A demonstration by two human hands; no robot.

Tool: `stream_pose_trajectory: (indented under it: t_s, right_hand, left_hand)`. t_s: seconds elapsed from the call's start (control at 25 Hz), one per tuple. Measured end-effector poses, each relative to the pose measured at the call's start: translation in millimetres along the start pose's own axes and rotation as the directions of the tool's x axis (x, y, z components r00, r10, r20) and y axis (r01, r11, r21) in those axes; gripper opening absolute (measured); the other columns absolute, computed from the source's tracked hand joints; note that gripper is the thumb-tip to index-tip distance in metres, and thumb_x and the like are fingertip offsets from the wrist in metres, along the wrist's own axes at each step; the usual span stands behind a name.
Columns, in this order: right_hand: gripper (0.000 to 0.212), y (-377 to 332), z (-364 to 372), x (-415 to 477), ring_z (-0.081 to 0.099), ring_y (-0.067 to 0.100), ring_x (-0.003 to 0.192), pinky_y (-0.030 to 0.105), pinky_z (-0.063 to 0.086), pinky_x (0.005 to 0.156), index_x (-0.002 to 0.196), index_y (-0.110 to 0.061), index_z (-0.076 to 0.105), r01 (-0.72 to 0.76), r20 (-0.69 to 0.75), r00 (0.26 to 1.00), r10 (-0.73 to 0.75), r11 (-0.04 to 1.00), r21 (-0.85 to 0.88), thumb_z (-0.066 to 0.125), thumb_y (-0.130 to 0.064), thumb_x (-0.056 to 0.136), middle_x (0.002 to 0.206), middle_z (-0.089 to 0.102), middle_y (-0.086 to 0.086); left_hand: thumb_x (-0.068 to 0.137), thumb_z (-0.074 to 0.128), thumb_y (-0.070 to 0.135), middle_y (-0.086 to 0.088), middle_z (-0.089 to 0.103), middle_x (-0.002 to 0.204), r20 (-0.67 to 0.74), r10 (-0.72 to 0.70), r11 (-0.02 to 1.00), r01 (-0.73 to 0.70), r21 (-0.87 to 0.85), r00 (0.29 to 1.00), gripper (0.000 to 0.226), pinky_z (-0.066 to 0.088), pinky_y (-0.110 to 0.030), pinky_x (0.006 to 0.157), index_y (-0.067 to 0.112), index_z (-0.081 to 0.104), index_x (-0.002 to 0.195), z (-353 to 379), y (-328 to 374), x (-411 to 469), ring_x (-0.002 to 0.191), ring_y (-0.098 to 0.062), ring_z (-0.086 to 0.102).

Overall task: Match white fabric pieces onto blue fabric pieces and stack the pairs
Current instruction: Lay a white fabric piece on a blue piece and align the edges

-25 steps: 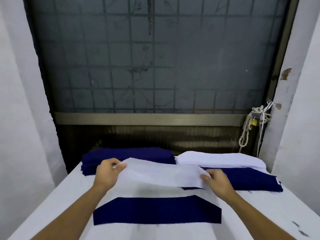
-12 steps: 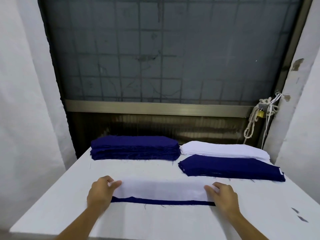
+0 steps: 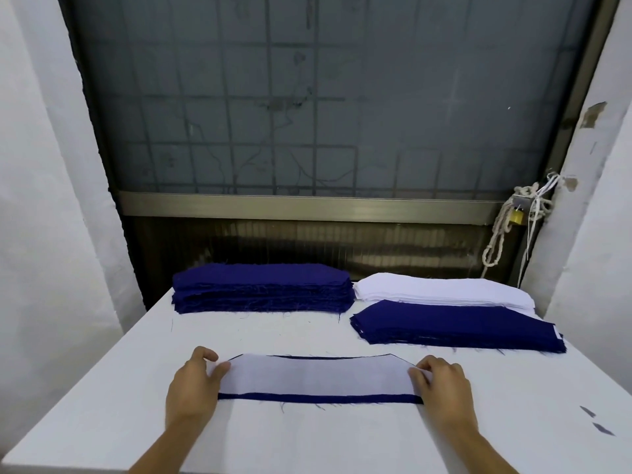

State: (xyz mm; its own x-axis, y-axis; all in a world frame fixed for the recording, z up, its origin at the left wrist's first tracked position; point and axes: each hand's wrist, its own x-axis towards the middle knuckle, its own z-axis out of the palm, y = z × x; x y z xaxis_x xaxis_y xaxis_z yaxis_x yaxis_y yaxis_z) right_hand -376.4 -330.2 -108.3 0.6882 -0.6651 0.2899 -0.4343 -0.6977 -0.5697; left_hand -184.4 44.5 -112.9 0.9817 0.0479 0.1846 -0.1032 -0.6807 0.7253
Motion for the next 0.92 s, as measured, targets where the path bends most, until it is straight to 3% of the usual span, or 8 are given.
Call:
stream_pose_trajectory:
  t_s: [0.24,0.36,0.6,0.76,0.92]
  right_hand:
    - [0.006,-0.8,-2.5,0.7,0.051,0.015,0.091,0.032,0.048,0.081,0.090,-0.024,0.060,-0.007,-0.009,1.000,0.007,1.000,0.013,0.063,-0.021,0.094,0.092,0.060,-0.010]
    - [0.010,-1.8,-3.6,0.5,0.052,0.016,0.095,0.034,0.049,0.085,0.097,-0.022,0.061,-0.023,-0.027,0.999,0.024,0.999,0.045,0.060,-0.012,0.093,0.097,0.058,-0.007]
    - [0.023,-1.4,-4.6,1.3,0.050,0.016,0.094,0.031,0.048,0.080,0.097,-0.020,0.063,-0.034,-0.057,0.998,0.039,0.996,0.086,0.052,0.000,0.093,0.095,0.055,-0.007]
    - [0.022,-0.9,-5.8,7.1,0.052,0.015,0.094,0.030,0.050,0.079,0.096,-0.022,0.064,-0.057,-0.021,0.998,0.059,0.994,0.090,0.054,-0.003,0.093,0.094,0.054,-0.010]
    - [0.014,-3.7,-15.7,35.2,0.057,0.011,0.088,0.028,0.054,0.072,0.097,-0.024,0.063,-0.057,-0.022,0.998,0.060,0.990,0.128,0.060,-0.010,0.095,0.095,0.058,-0.009]
  left_hand:
    - [0.096,0.067,0.027,-0.002,0.061,0.096,-0.016,0.020,0.999,-0.021,-0.035,1.000,0.014,0.045,-0.038,0.074,0.022,0.056,0.103,1.1,-1.6,0.9,0.087,-0.023,0.056]
    - [0.095,0.068,0.023,-0.004,0.063,0.100,-0.021,0.020,0.997,-0.021,-0.067,1.000,0.013,0.045,-0.038,0.076,0.021,0.057,0.102,1.4,-2.5,1.6,0.090,-0.023,0.056]
    - [0.091,0.072,0.018,-0.003,0.060,0.103,-0.047,0.029,0.997,-0.032,-0.076,0.998,0.017,0.045,-0.039,0.078,0.017,0.060,0.103,1.6,-1.1,1.3,0.097,-0.025,0.056]
    - [0.088,0.074,0.020,-0.008,0.056,0.109,-0.125,0.102,0.993,-0.094,0.074,0.987,0.023,0.047,-0.046,0.086,0.017,0.061,0.106,2.1,2.3,0.9,0.107,-0.031,0.047]
    - [0.091,0.072,0.026,0.003,0.057,0.103,-0.129,0.225,0.973,-0.216,0.085,0.966,0.022,0.047,-0.039,0.083,0.026,0.056,0.105,6.7,38.2,14.9,0.099,-0.019,0.048]
